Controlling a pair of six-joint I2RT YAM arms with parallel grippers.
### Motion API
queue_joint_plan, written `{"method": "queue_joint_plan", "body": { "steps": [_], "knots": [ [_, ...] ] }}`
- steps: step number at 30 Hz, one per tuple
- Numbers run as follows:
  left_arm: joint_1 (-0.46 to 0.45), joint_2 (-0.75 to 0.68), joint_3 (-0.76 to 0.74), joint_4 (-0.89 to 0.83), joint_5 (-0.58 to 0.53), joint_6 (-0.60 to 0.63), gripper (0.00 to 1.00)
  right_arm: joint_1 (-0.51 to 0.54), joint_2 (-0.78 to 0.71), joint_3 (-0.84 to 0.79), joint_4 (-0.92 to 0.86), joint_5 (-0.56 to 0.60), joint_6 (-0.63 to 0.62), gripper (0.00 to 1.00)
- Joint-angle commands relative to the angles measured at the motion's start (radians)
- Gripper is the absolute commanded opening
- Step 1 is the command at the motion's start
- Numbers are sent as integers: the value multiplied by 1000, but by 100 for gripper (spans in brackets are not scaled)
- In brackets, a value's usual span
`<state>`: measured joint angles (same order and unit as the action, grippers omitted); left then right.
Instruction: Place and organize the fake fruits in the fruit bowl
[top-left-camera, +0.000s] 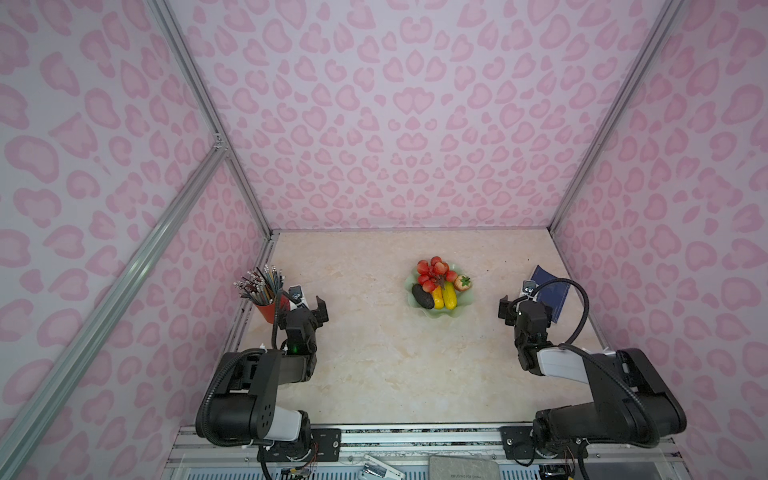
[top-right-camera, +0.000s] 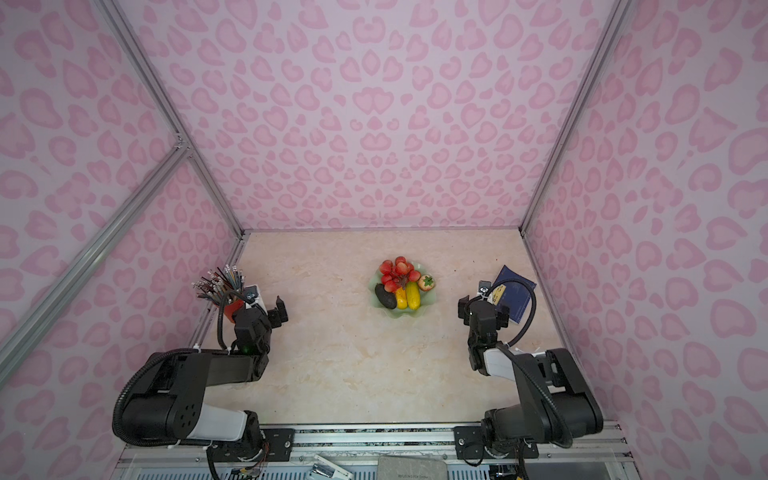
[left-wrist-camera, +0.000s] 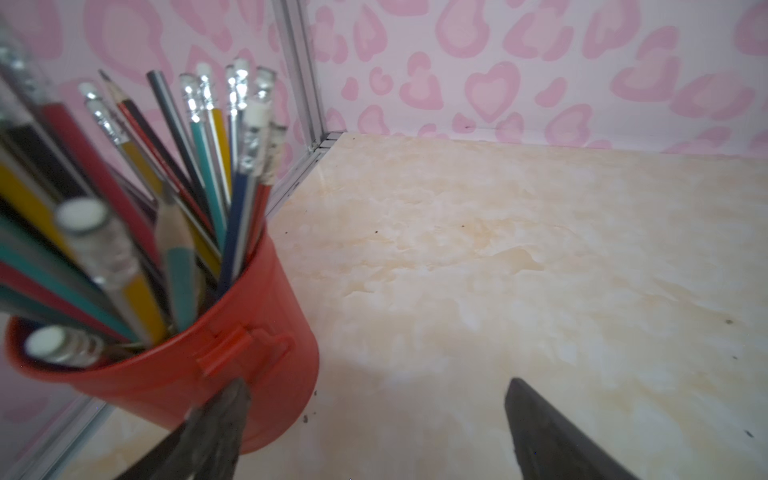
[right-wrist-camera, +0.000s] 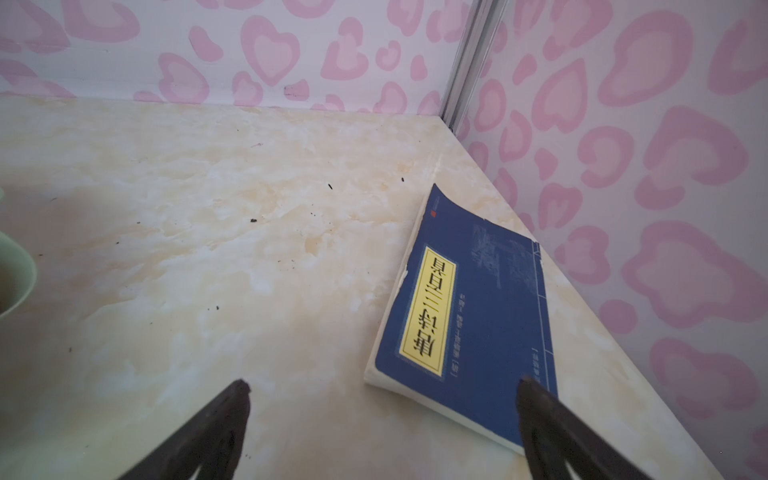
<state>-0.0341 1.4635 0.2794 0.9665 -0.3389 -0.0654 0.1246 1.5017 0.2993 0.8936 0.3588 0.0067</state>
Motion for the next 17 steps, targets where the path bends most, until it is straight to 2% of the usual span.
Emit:
{"method": "queue_joint_plan", "body": {
  "steps": [1,4,7,17],
  "knots": [
    [14,18,31,67,41,-30,97,-14,90,-39,329,0,-25,100],
    [13,8,28,58,41,-28,97,-13,32,12,125,-5,-5,100],
    [13,6,27,55,44,-29,97,-17,64,2,200,-3,-6,100],
    [20,6,29,53,54,-34,97,-24,39,24,117,-17,4,100]
  ]
}}
